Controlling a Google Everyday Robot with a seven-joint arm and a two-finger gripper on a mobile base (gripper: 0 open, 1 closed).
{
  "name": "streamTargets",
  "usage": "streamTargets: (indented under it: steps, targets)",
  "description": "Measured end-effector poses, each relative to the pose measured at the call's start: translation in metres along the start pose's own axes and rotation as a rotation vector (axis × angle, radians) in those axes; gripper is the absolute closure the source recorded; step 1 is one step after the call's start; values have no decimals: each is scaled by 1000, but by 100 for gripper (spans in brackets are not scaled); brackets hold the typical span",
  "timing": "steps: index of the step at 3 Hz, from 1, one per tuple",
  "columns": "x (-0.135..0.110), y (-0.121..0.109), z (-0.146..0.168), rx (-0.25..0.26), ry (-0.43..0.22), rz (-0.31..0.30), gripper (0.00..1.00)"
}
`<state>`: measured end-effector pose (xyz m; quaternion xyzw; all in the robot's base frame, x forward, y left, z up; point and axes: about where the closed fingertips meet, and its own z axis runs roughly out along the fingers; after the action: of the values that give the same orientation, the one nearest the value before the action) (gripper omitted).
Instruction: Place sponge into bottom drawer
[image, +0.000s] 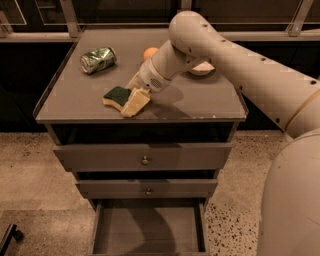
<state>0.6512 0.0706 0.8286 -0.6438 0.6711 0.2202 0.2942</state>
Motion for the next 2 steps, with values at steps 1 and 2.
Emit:
streamTargets:
  steps: [1,2]
  targets:
    - [-9,27,-27,40,-75,-11,100]
    - [-23,83,-71,119,-146,-15,100]
